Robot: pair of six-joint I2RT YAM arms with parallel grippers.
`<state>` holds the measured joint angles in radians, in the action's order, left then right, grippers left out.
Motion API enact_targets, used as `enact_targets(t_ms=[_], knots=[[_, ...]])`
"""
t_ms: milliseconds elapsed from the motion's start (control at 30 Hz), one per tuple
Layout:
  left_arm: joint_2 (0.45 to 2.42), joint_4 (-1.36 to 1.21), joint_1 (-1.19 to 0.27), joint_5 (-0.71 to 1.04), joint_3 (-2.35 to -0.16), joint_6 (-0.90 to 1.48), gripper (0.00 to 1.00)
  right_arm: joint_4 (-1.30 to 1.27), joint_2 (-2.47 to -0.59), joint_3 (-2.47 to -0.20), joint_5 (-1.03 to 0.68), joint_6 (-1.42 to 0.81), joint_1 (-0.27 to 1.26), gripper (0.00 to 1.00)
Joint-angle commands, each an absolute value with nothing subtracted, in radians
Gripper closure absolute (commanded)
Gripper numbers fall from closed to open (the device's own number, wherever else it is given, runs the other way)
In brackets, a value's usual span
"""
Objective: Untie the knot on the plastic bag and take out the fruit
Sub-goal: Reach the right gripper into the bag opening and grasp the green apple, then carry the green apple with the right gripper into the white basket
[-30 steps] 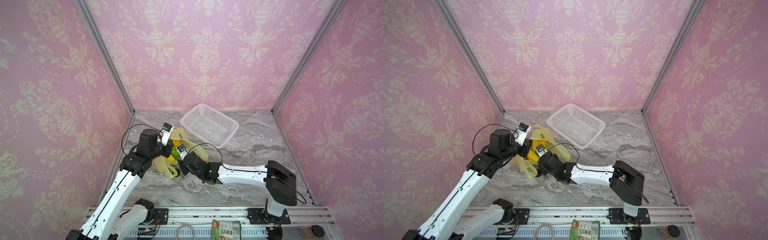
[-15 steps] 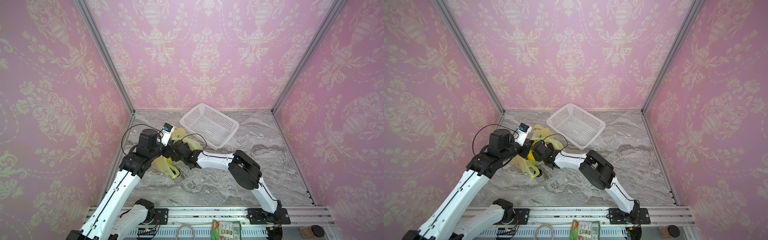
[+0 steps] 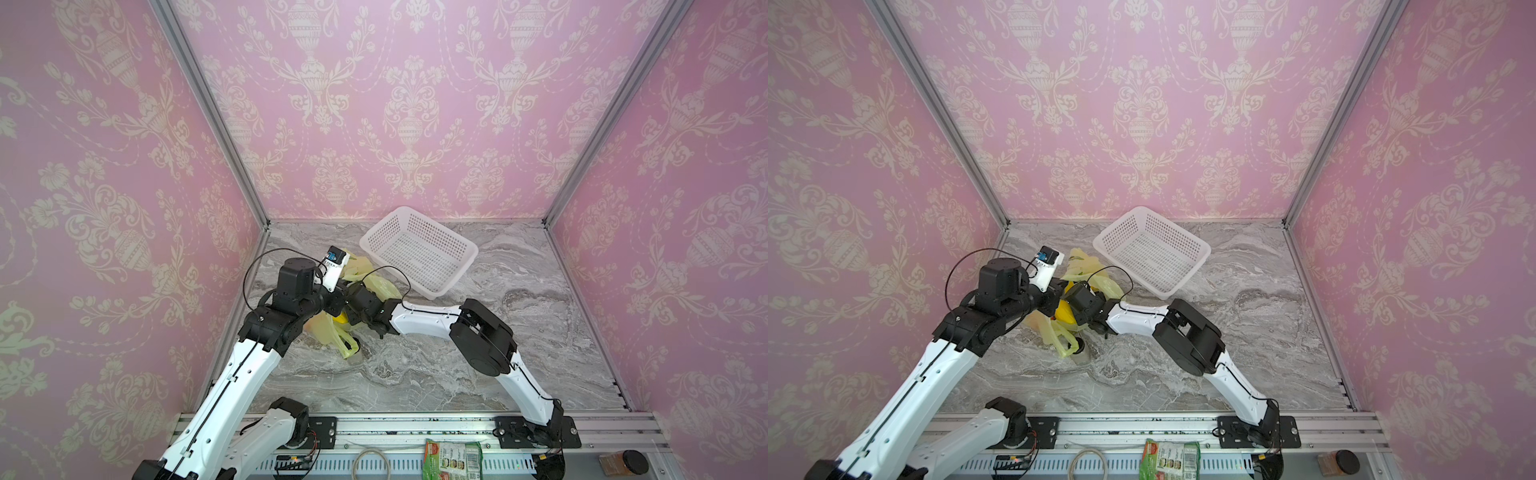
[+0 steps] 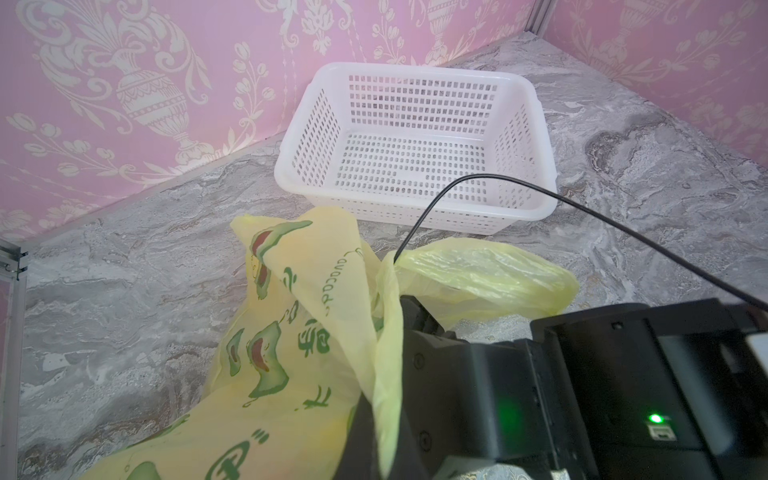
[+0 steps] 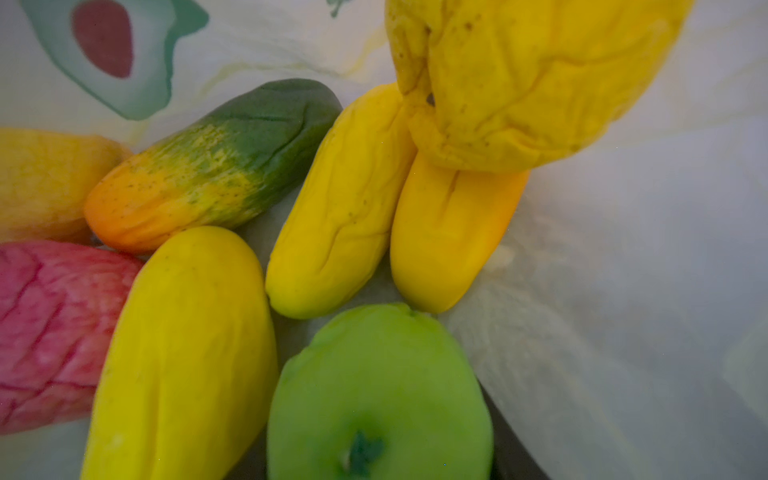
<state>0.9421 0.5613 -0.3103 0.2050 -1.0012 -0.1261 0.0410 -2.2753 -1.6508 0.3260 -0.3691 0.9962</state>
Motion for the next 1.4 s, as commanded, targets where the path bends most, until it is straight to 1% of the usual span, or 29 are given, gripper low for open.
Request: enact_targets(t_ms=[0, 167, 300, 400, 500, 600, 667, 733, 800, 867, 933, 1000, 1100, 1200, 1267, 1367], knots=[[0.936, 0.557, -0.304, 0.216, -0.993, -0.151, 1.0, 0.012, -2.119, -1.55, 0.307, -0.382, 1.002, 0.6], [0.939, 0.554, -0.296, 0.211, -0.99, -0.157, 1.0, -0.069, -1.874, -1.328, 0.33, -0.362, 1.049, 0.64], [0.945, 0.554, -0.287, 0.224, -0.992, -0.155, 1.0, -0.092, -1.694, -1.187, 0.358, -0.328, 1.117, 0.67], [0.939, 0.553, -0.285, 0.214, -0.988, -0.156, 1.0, -0.143, -1.56, -1.038, 0.385, -0.323, 1.16, 0.68], [0.942, 0.561, -0.284, 0.205, -0.992, -0.159, 1.0, -0.201, -1.402, -0.917, 0.377, -0.325, 1.179, 0.69], [0.935, 0.559, -0.285, 0.211, -0.992, -0.157, 1.0, -0.234, -1.244, -0.814, 0.393, -0.308, 1.181, 0.73], [0.931, 0.554, -0.285, 0.217, -0.985, -0.152, 1.0, -0.23, -1.149, -0.766, 0.463, -0.285, 1.178, 0.76], [0.938, 0.556, -0.285, 0.217, -0.986, -0.153, 1.0, -0.23, -1.053, -0.722, 0.525, -0.263, 1.151, 0.77], [0.946, 0.56, -0.285, 0.208, -0.988, -0.156, 1.0, -0.211, -0.991, -0.695, 0.528, -0.278, 1.081, 0.77], [0.948, 0.559, -0.286, 0.194, -0.984, -0.16, 1.0, -0.187, -0.956, -0.679, 0.488, -0.322, 0.973, 0.79], [0.948, 0.557, -0.285, 0.198, -0.983, -0.161, 1.0, -0.183, -0.955, -0.667, 0.42, -0.367, 0.845, 0.79], [0.95, 0.556, -0.285, 0.203, -0.98, -0.163, 1.0, -0.194, -0.999, -0.673, 0.363, -0.414, 0.729, 0.79], [0.954, 0.558, -0.285, 0.193, -0.979, -0.166, 1.0, -0.192, -1.181, -0.77, 0.221, -0.437, 0.592, 0.81], [0.957, 0.56, -0.285, 0.194, -0.981, -0.169, 1.0, -0.091, -1.422, -0.954, 0.183, -0.41, 0.534, 0.85], [0.954, 0.564, -0.285, 0.193, -0.983, -0.17, 1.0, -0.029, -1.58, -1.075, 0.2, -0.376, 0.517, 0.86], [0.95, 0.563, -0.285, 0.176, -0.98, -0.174, 1.0, 0.011, -1.745, -1.22, 0.234, -0.34, 0.507, 0.86]])
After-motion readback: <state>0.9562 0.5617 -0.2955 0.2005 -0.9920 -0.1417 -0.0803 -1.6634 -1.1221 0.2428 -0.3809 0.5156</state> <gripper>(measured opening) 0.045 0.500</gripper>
